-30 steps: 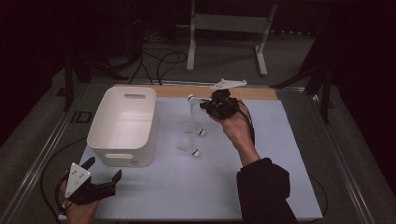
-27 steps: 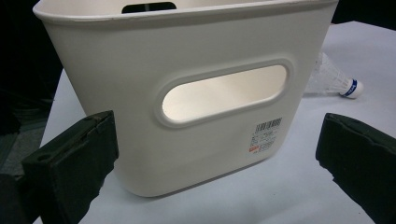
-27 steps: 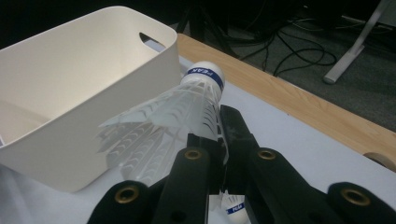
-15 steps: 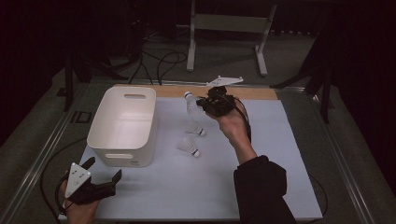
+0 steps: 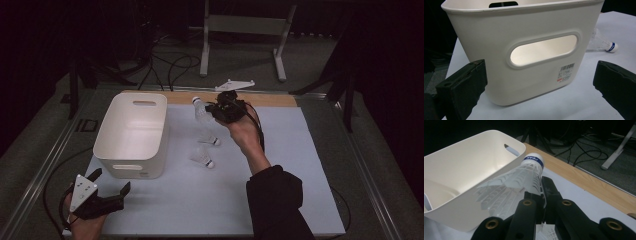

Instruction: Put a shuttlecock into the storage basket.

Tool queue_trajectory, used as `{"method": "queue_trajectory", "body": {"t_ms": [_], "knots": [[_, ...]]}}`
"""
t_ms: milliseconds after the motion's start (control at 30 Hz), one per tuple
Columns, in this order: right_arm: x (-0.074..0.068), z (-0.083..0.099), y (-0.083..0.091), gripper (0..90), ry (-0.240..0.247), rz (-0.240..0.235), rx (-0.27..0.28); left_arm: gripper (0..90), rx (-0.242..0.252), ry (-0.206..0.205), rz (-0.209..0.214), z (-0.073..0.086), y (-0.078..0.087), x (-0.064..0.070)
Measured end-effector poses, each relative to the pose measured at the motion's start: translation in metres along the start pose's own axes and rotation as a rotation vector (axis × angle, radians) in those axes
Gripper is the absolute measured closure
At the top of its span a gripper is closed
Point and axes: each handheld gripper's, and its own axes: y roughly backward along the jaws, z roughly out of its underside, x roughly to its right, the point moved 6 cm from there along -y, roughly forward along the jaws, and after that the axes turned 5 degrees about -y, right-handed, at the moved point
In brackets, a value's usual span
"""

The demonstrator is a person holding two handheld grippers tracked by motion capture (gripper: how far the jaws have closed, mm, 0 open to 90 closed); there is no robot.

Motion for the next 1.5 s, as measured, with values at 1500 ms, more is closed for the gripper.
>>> {"method": "queue_trajectory", "body": {"t_ms": [1500], "knots": [[-0.027,-0.015,-0.015,88.9,0.011,-0.059,0.009,0.1,0.005,-0.001,0.003,0.0,0.0,0.0]]}}
